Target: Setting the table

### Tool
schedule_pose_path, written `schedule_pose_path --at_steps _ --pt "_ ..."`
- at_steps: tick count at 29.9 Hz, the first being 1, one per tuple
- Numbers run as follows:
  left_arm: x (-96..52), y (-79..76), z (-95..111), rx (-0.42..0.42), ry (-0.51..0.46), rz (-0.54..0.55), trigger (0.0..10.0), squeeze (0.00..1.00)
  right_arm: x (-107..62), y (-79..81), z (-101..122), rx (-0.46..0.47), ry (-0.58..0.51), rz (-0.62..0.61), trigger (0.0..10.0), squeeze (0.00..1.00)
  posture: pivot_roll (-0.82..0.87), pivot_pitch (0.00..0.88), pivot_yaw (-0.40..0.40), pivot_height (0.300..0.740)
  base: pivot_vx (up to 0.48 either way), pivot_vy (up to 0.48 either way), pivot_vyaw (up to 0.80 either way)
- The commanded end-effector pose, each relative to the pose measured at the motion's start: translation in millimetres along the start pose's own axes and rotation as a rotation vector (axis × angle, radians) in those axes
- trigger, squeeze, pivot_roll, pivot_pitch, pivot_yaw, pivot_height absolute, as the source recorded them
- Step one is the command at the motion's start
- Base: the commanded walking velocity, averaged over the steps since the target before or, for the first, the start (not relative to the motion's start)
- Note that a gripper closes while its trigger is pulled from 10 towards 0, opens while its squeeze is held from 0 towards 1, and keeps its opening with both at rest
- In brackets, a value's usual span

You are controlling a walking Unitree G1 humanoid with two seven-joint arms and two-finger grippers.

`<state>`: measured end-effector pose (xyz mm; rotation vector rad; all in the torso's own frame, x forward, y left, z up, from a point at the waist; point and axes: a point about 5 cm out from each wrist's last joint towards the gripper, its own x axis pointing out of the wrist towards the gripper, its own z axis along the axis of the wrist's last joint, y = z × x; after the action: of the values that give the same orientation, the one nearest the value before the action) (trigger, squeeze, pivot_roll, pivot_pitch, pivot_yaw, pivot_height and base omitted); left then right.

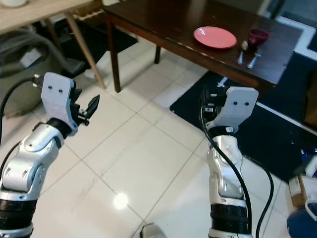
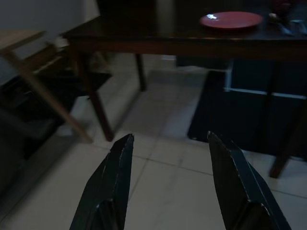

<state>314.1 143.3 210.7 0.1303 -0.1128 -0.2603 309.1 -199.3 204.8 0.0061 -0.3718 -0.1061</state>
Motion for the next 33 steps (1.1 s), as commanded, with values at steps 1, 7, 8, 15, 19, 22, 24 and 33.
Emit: schedule_pose_path --at_steps 1,7,8,15,19,22,24,33 --pt "1.2 -1.3 -1.6 -0.007 0.011 -0.013 10.0 0.0 -1.4 -3.4 -2.2 0.012 0.01 -0.017 10.0 0.0 -0.08 0.027 0.059 0.74 0.0 0.0 -0.8" --pt "1.5 -1.5 -2.0 -0.005 0.01 -0.012 10.0 0.0 -1.7 -3.3 -2.0 0.012 0.008 -0.017 10.0 0.0 -0.09 0.024 0.06 0.74 0.0 0.0 -0.8" --pt "1.5 -1.5 -2.0 -0.005 0.01 -0.012 10.0 0.0 -1.7 -3.2 -1.9 0.012 0.008 -0.017 10.0 0.0 -0.09 0.024 0.06 0.74 0.0 0.0 -0.8" --pt "3.8 -0.8 0.0 -0.016 0.003 -0.008 10.0 0.0 -1.2 -3.0 -1.6 0.012 0.006 -0.016 10.0 0.0 -0.09 0.024 0.061 0.74 0.0 0.0 -0.8" --pt "4.0 -1.4 1.0 -0.024 -0.004 -0.009 10.0 0.0 -1.3 -1.9 -2.0 0.015 0.008 -0.013 10.0 0.0 -0.09 0.024 0.061 0.74 0.0 0.0 -0.8" --pt "4.4 -2.6 3.4 -0.029 -0.017 -0.013 10.0 0.0 -1.3 -1.7 -1.9 0.017 0.009 -0.012 10.0 0.0 -0.09 0.029 0.06 0.74 0.0 0.0 -0.8" --pt "4.8 -2.9 4.3 -0.031 -0.023 -0.014 10.0 0.0 -1.2 -1.5 -2.0 0.019 0.01 -0.011 10.0 0.0 -0.09 0.03 0.061 0.74 0.0 0.0 -0.8" --pt "8.3 -4.4 6.3 0.004 -0.038 -0.005 10.0 0.0 -0.9 3.0 -1.8 0.046 0.012 0.01 10.0 0.0 -0.09 0.032 0.062 0.74 0.0 0.0 -0.62"
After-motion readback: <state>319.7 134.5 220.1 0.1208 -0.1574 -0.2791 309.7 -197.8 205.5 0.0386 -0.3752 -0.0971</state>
